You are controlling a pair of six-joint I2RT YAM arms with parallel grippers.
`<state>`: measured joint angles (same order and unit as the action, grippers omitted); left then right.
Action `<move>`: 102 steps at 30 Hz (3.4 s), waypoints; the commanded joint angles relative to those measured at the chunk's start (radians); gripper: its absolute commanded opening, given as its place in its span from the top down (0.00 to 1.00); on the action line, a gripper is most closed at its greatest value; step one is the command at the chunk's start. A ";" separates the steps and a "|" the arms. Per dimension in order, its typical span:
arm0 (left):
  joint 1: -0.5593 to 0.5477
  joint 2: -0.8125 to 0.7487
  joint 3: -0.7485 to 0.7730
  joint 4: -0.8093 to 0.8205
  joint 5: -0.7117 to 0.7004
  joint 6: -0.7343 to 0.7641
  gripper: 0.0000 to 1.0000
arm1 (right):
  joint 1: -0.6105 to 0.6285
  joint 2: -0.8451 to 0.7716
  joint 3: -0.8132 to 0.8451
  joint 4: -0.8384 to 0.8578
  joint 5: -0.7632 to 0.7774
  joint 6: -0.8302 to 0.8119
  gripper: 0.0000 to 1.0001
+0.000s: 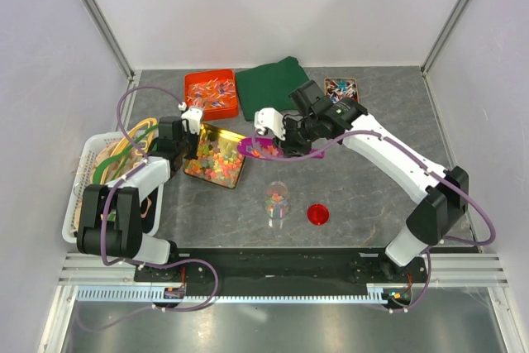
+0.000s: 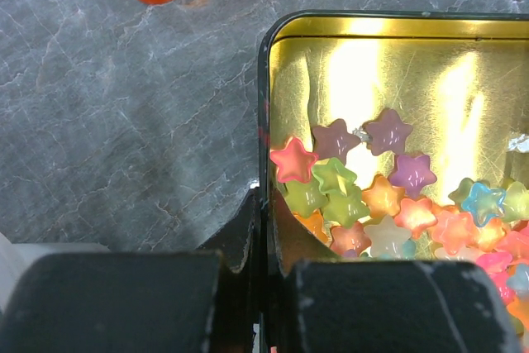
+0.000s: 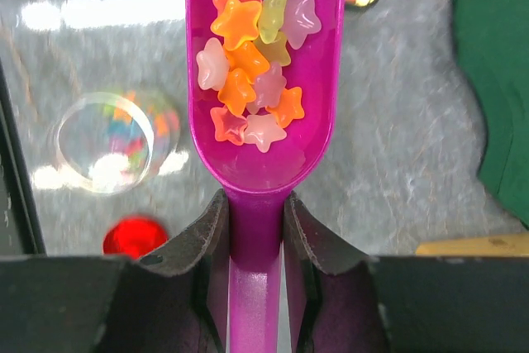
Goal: Pack the candies
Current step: Place the fake candies in the packing bottle.
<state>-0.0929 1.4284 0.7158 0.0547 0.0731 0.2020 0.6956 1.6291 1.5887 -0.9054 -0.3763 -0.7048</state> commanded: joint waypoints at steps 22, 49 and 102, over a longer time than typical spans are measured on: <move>0.001 0.001 0.051 0.076 -0.006 -0.019 0.98 | 0.002 -0.265 -0.102 -0.412 0.142 -0.282 1.00; 0.001 0.003 0.050 0.077 -0.013 -0.015 0.98 | 0.156 -0.203 -0.130 -0.348 0.416 -0.226 1.00; 0.004 0.010 0.050 0.086 -0.036 -0.004 0.98 | 0.383 -0.118 -0.009 -0.477 0.744 -0.236 1.00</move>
<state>-0.0929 1.4452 0.7170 0.0559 0.0277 0.2031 1.0718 1.5143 1.5398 -1.3472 0.3321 -0.9382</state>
